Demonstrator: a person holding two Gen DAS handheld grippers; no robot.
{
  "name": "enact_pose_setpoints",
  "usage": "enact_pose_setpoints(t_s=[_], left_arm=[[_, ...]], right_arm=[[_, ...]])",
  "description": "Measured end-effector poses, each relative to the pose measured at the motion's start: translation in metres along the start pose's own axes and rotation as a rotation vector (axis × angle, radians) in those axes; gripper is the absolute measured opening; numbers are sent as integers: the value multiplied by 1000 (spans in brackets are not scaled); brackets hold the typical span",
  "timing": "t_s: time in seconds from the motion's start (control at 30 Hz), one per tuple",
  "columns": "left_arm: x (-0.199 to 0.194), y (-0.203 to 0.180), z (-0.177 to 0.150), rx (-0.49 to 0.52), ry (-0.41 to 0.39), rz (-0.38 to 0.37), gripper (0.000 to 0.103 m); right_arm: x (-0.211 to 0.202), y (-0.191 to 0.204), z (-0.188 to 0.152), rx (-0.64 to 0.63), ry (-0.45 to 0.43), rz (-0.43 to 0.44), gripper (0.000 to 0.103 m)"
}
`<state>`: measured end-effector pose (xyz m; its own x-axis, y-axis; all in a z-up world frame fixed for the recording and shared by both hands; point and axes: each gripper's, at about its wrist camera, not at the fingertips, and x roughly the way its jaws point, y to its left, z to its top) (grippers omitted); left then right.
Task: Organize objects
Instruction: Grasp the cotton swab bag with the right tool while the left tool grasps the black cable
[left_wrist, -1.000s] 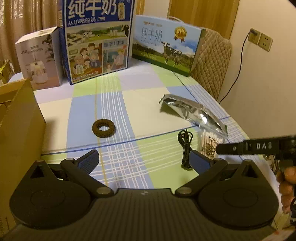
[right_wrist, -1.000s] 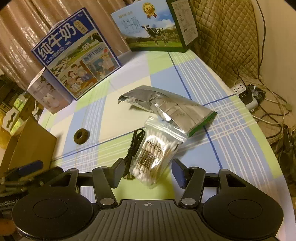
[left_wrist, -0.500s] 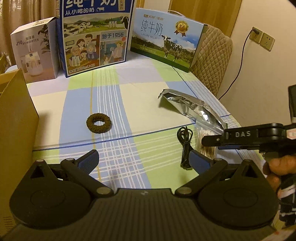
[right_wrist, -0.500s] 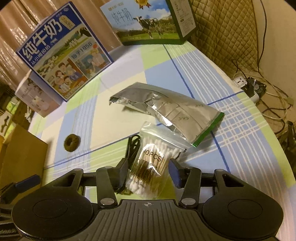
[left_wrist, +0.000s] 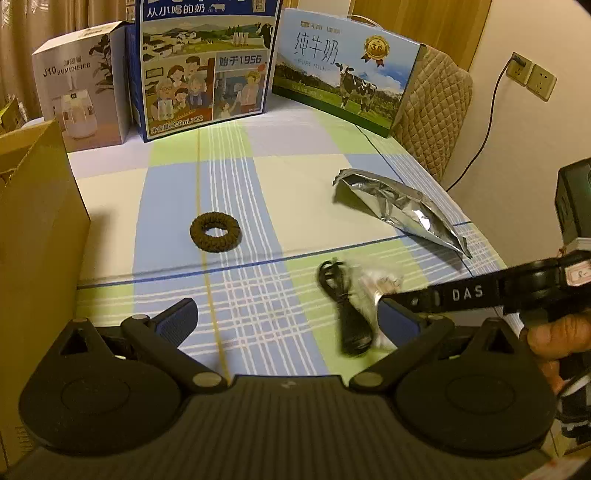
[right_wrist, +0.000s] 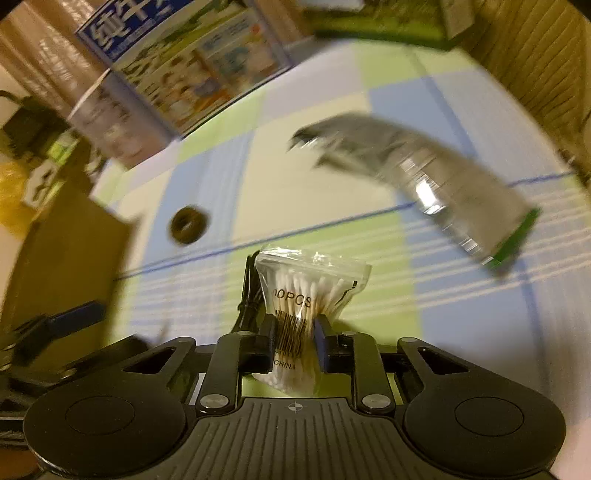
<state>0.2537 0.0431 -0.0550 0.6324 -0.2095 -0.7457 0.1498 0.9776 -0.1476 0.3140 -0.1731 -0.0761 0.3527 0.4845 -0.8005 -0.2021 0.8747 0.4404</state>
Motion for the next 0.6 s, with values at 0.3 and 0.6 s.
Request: enact_pose_setpoints(t_s=[0.3,0.6], left_arm=[[19,-14,-8,55,51,-39,86],[48,-22,-8,40,88,-69,52]], right_arm=[[-19,10,-7,-205,12,-160,16],[-35,-9,-18,-252,17,-172,22]])
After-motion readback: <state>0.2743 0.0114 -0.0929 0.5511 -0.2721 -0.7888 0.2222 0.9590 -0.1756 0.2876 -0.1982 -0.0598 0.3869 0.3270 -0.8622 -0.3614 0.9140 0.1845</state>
